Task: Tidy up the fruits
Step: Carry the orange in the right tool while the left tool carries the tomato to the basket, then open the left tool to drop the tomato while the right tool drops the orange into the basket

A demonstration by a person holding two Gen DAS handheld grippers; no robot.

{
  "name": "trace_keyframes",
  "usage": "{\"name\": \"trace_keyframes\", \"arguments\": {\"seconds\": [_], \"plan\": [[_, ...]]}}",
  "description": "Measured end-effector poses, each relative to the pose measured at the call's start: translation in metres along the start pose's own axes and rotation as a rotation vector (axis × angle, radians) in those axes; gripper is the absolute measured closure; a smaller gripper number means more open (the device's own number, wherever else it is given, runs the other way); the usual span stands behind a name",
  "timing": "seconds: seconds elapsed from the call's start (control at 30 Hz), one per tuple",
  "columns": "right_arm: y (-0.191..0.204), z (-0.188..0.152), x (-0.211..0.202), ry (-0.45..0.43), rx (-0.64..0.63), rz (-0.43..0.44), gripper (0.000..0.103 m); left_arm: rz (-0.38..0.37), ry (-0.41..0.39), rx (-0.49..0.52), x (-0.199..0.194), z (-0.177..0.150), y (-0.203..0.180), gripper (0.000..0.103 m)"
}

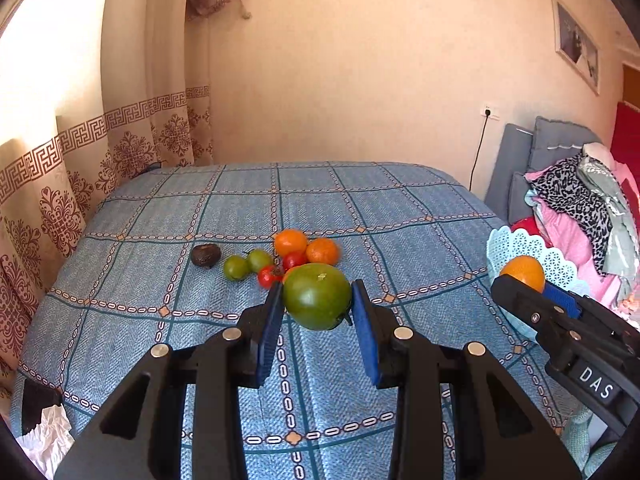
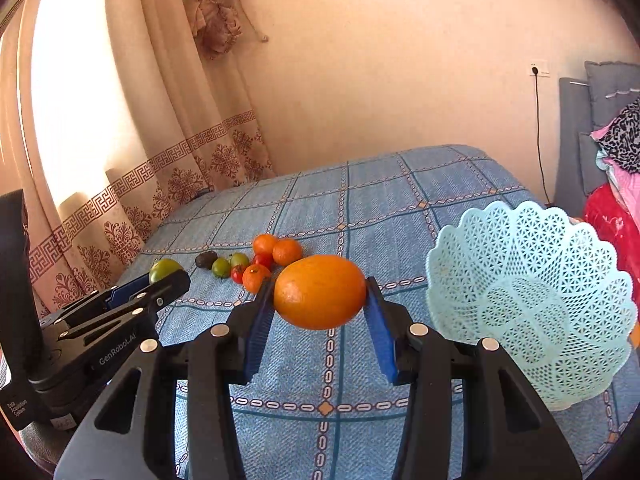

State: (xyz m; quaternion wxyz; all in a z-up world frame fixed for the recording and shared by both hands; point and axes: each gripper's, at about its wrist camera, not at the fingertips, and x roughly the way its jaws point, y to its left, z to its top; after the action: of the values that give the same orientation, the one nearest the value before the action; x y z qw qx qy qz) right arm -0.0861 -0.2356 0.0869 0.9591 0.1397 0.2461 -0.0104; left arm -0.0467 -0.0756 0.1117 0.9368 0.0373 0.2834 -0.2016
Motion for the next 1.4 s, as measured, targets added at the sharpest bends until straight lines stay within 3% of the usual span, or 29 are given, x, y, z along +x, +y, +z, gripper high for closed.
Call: {"name": "trace_keyframes", "arguments": {"seconds": [0.33,0.7,1.17,1.4], "plan": [[-0.051,0.023,-0.036,-0.045,0.057,-0.168,0.057,-0.138,-0.014,0.091,-0.004,0.025,-0.068,0.068],[-0.125,0.02,-0.042,0.012,0.171,-0.343,0.057,-0.291,0.077,0.142,0.03,0.041,-0.139,0.068],[-0.167,0.019,-0.038,0.05,0.246,-0.416,0.057,-0.363,0.175,0.168,0.066,0.049,-0.197,0.068],[-0.175,0.014,-0.026,0.082,0.268,-0.413,0.057,-0.364,0.225,0.173,0.084,0.037,-0.199,0.068]]}}
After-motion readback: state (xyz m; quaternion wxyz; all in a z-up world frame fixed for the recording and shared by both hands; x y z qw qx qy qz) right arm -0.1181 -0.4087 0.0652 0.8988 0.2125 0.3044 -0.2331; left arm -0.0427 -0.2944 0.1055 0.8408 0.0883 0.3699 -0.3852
